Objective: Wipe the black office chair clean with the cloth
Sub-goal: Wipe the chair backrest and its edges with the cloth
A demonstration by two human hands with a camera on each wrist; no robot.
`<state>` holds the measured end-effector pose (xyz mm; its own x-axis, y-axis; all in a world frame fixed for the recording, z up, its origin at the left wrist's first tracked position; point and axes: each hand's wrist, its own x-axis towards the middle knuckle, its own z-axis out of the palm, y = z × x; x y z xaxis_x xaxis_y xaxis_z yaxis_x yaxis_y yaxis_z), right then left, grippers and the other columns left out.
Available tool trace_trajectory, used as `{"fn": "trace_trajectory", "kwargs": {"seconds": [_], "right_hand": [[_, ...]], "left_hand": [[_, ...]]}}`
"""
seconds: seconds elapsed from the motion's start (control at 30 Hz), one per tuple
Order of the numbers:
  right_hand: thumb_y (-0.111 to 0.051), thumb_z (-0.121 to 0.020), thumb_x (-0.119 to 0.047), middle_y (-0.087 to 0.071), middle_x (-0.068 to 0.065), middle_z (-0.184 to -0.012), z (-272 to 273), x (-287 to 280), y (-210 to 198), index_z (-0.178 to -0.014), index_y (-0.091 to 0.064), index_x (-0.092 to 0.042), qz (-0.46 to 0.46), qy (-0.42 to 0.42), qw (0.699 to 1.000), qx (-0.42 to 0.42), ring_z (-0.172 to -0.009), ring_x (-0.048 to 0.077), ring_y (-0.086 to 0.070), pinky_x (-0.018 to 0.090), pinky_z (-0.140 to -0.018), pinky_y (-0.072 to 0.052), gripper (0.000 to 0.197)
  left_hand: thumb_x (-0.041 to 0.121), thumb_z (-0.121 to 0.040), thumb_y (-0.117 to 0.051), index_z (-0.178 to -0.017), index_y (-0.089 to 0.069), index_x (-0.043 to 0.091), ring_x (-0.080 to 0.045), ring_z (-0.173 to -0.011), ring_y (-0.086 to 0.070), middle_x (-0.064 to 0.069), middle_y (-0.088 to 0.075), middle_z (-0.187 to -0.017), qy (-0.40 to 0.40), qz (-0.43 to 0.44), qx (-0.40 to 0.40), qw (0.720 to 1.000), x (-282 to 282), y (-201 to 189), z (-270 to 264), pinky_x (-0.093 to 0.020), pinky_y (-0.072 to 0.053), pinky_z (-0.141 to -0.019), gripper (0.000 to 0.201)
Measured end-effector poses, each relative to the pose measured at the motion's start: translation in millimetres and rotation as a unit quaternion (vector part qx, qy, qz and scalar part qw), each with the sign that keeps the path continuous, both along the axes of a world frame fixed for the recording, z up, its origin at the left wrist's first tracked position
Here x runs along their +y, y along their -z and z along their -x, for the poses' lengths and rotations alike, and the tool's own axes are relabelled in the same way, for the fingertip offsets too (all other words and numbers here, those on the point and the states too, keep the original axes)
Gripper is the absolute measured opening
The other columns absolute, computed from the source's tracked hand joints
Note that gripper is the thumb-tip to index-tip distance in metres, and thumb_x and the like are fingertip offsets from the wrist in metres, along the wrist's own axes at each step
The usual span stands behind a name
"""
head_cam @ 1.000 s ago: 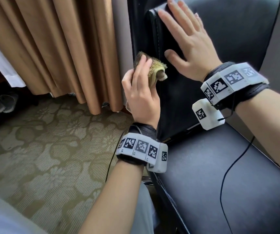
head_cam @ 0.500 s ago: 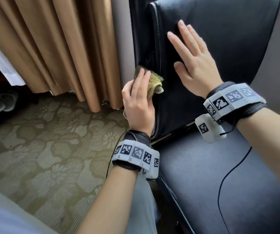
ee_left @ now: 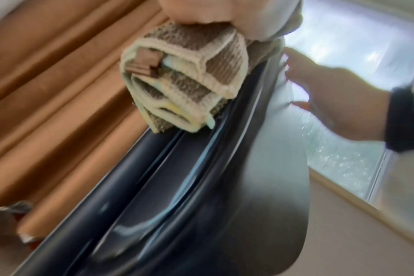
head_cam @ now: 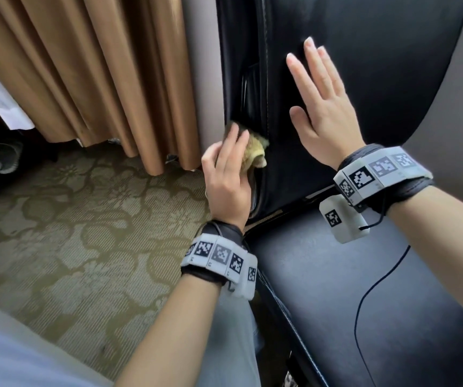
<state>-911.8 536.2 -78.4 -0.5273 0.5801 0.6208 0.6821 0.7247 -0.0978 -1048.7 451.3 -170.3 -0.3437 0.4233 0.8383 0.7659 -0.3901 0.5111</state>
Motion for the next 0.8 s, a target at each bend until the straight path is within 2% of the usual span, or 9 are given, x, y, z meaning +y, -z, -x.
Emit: {"fn": "trace_trajectory", "kwargs": {"seconds": [0.13,0.27,0.37,0.5,0.57,0.63,0.8], "right_hand": [[-0.043,-0.086,-0.009,-0.016,0.018,-0.153,-1,-5,8,-0.147,-0.022,-0.012,-0.003,0.005,1.0,-0.008,-0.142,0.035,-0.01,0.056,-0.113,-0.017,0.064],[-0.042,-0.084,-0.008,-0.017,0.018,-0.153,-1,-9,16,-0.146,-0.022,-0.009,-0.004,0.016,1.0,-0.018,-0.142,0.034,-0.011,0.048,-0.113,-0.007,0.065],[-0.04,-0.085,-0.006,-0.018,0.019,-0.153,0,-8,18,-0.146,-0.022,-0.008,-0.009,0.009,1.0,-0.008,-0.142,0.035,-0.011,0.048,-0.113,-0.007,0.064],[-0.039,-0.086,-0.007,-0.017,0.018,-0.153,3,-9,22,-0.146,-0.022,-0.008,-0.004,0.018,1.0,0.006,-0.142,0.033,-0.009,0.046,-0.113,-0.004,0.063],[-0.04,-0.086,-0.008,-0.017,0.018,-0.153,3,-13,26,-0.146,-0.021,-0.008,-0.001,0.026,1.0,0.01,-0.142,0.032,-0.009,0.046,-0.113,-0.002,0.063],[-0.041,-0.086,-0.008,-0.018,0.019,-0.153,2,-18,33,-0.146,-0.023,-0.008,-0.006,0.033,0.999,0.008,-0.141,0.032,-0.01,0.047,-0.113,-0.003,0.063],[-0.042,-0.086,-0.009,-0.02,0.02,-0.152,-4,-26,53,-0.145,-0.024,-0.009,-0.001,0.038,0.999,0.001,-0.14,0.031,-0.011,0.051,-0.112,-0.006,0.062]], "left_hand": [[-0.011,-0.079,-0.042,-0.122,-0.059,0.001,-0.024,-0.101,-0.043,-0.011,-0.057,-0.129,0.015,-0.012,0.011,1.0,9,-24,-1,-0.035,-0.044,-0.096,0.048],[-0.017,-0.076,-0.046,-0.121,-0.06,0.002,-0.026,-0.102,-0.041,-0.013,-0.058,-0.127,0.012,0.008,0.048,0.999,10,7,-2,-0.027,-0.034,-0.103,0.051],[-0.027,-0.067,-0.054,-0.119,-0.06,-0.002,-0.027,-0.101,-0.041,-0.015,-0.059,-0.125,0.023,0.016,0.077,0.997,3,33,1,-0.027,-0.035,-0.102,0.059],[-0.022,-0.067,-0.04,-0.119,-0.058,-0.002,-0.028,-0.102,-0.042,-0.018,-0.06,-0.123,0.051,0.071,0.098,0.991,-7,60,5,-0.026,-0.034,-0.102,0.058],[-0.018,-0.071,-0.037,-0.12,-0.057,0.001,-0.028,-0.102,-0.043,-0.017,-0.061,-0.122,0.058,0.089,0.097,0.99,-11,68,8,-0.026,-0.036,-0.1,0.057],[-0.017,-0.071,-0.037,-0.122,-0.056,0.004,-0.027,-0.103,-0.043,-0.014,-0.06,-0.124,0.059,0.089,0.084,0.991,-15,66,11,-0.025,-0.037,-0.1,0.058],[-0.023,-0.068,-0.042,-0.122,-0.058,-0.002,-0.026,-0.1,-0.045,-0.01,-0.054,-0.129,0.044,0.031,0.033,0.998,-20,36,-2,-0.021,-0.037,-0.1,0.06]]}}
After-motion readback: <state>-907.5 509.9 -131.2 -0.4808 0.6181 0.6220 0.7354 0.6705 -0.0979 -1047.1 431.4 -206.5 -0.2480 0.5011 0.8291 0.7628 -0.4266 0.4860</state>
